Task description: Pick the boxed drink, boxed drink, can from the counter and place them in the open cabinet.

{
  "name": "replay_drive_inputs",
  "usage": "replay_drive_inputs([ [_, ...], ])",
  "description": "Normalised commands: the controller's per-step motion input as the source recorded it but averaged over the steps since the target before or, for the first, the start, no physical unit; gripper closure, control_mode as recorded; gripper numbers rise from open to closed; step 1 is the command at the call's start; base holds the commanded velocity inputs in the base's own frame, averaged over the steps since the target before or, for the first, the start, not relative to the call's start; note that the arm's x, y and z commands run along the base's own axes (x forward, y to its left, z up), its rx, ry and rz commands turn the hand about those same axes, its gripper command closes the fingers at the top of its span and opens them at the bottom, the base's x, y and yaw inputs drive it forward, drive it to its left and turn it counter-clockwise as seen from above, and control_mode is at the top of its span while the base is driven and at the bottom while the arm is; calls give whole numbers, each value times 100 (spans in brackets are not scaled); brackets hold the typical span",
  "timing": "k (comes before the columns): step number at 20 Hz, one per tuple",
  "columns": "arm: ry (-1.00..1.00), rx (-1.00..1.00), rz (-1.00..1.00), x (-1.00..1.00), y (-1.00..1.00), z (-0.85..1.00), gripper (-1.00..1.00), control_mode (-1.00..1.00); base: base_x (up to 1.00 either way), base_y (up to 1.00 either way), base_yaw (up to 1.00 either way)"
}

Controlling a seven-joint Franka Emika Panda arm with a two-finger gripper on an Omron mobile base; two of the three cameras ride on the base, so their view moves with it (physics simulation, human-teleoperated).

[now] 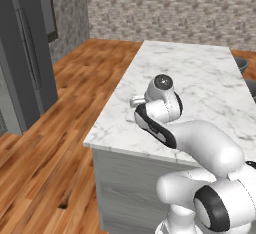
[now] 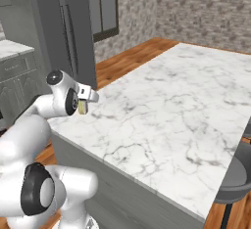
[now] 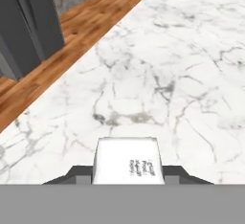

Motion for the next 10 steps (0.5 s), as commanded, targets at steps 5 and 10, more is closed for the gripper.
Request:
replay_drive_inputs([
  [5,-7,0,0,-38,-13,43,100,-100,0,0,0],
  [10,-4,0,0,-51,-5,35,100,-100,0,0,0],
])
